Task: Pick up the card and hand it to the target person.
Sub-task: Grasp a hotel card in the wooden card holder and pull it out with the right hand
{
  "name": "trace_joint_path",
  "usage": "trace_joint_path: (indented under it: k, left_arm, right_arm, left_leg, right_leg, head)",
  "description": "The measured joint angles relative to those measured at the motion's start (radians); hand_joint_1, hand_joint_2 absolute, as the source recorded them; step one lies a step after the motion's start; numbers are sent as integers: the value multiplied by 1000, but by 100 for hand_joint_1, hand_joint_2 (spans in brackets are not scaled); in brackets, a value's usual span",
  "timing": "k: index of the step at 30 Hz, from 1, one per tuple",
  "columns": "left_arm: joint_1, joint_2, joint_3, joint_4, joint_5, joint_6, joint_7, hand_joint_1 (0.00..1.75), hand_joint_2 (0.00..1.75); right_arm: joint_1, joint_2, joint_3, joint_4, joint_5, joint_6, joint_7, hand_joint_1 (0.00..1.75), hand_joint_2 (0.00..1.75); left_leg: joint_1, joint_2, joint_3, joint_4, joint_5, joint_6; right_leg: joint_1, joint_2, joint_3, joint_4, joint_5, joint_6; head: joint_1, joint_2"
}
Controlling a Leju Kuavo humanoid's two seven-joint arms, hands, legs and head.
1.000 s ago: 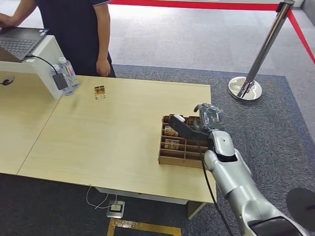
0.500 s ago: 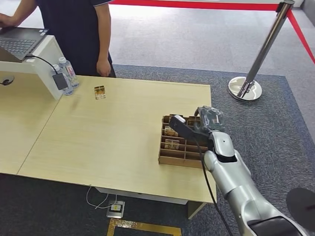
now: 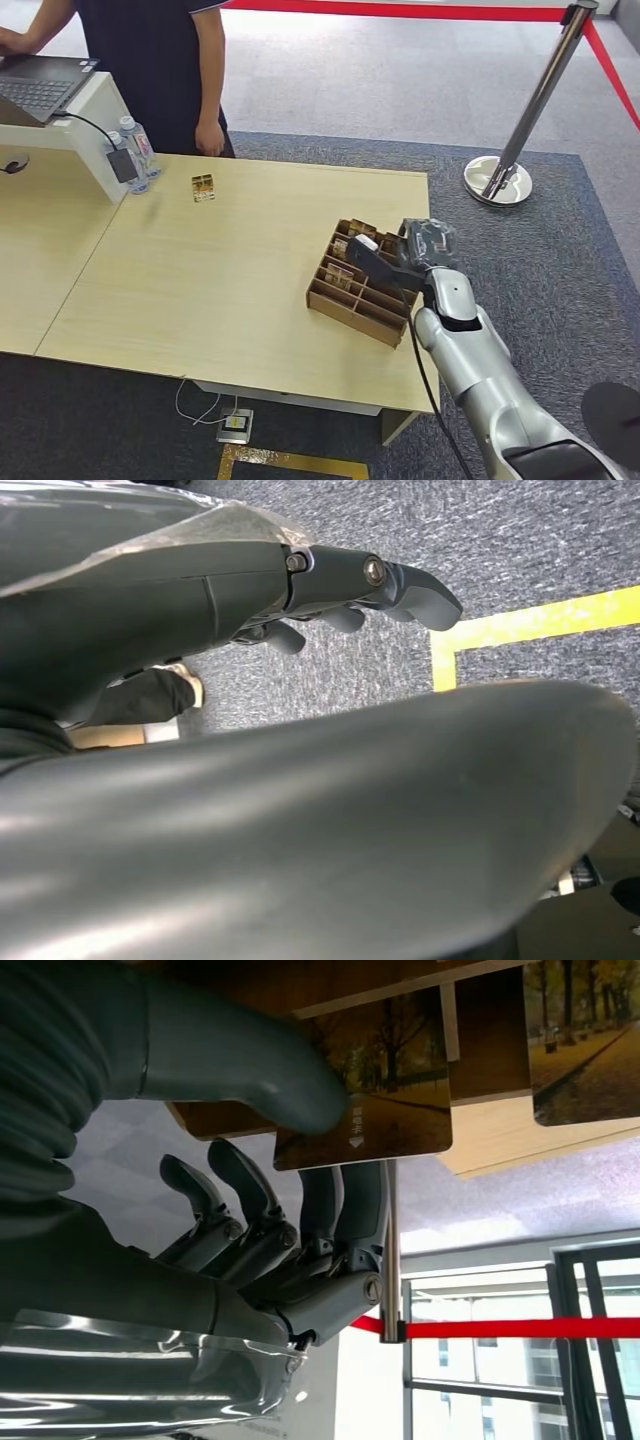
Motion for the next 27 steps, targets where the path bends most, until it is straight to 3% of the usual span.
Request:
trace_joint_path:
  k: [27]
  left_arm:
    - [1,0,0,0,2,0,-2,0,0]
  right_arm:
    - [27,-2,-15,-87,20,19,-29,175,175]
  left_leg:
    - [0,0,0,0,0,0]
  right_leg:
    - [0,0,0,0,0,0]
  head:
    - [0,0]
